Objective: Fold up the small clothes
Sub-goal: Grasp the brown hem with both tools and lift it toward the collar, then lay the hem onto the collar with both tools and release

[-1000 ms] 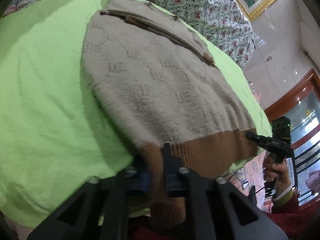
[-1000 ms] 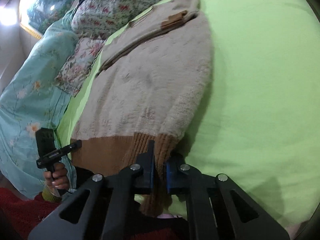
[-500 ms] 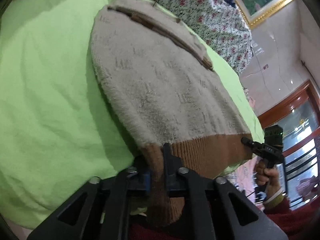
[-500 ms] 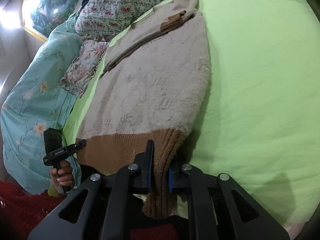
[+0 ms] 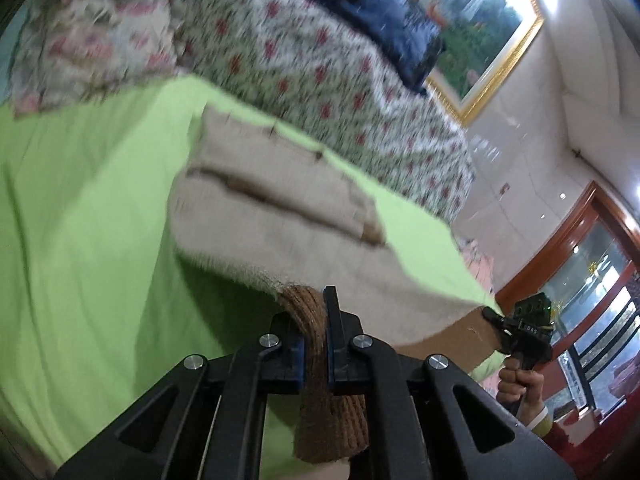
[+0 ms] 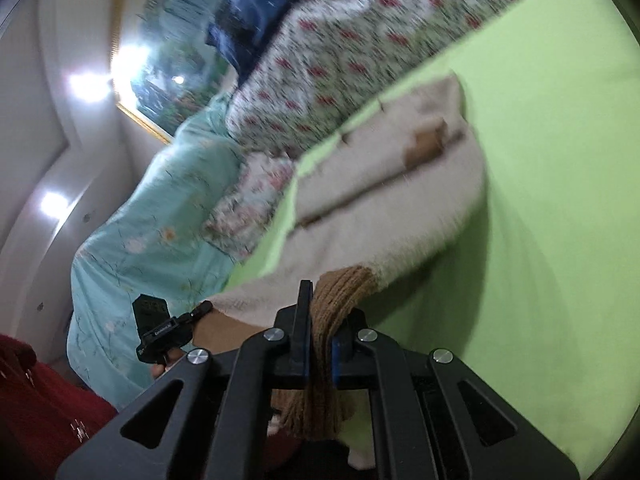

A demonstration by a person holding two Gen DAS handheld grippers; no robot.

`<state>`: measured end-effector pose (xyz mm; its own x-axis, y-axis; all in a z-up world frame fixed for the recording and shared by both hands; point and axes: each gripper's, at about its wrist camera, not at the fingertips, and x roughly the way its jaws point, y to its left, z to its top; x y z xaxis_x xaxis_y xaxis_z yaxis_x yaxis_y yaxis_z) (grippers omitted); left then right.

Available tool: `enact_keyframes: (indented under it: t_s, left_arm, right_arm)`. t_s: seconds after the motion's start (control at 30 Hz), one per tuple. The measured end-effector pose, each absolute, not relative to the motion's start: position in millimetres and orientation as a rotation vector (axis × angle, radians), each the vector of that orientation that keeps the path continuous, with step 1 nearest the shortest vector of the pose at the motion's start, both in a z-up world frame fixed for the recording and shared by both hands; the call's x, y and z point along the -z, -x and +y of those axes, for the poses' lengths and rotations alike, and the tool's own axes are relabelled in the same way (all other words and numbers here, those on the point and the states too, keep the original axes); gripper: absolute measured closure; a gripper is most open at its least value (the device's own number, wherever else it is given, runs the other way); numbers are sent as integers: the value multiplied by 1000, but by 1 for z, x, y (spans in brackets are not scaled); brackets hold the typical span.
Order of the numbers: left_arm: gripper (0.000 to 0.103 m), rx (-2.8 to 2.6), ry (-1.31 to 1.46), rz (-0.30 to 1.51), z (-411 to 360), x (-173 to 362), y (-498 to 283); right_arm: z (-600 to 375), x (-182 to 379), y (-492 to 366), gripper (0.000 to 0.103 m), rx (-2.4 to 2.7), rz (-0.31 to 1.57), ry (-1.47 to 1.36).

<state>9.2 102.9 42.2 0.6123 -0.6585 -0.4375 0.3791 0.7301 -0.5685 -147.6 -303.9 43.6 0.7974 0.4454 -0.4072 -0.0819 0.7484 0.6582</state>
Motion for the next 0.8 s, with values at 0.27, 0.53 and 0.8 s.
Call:
enact_keyframes:
  t_s: [0.27,0.53,0.8]
  left_arm:
    - [97,570,431,588,78,-88,-116]
    - [97,423,417,608,59,-86,-246]
    - [97,328,409,750,52,-24,-356]
  right_arm:
    - [-341,-90,37,95,-168,483,-617]
    - [-378,-86,-109,95,-63,537,-611]
    - [-408,-31,-205,95,25,655,-619]
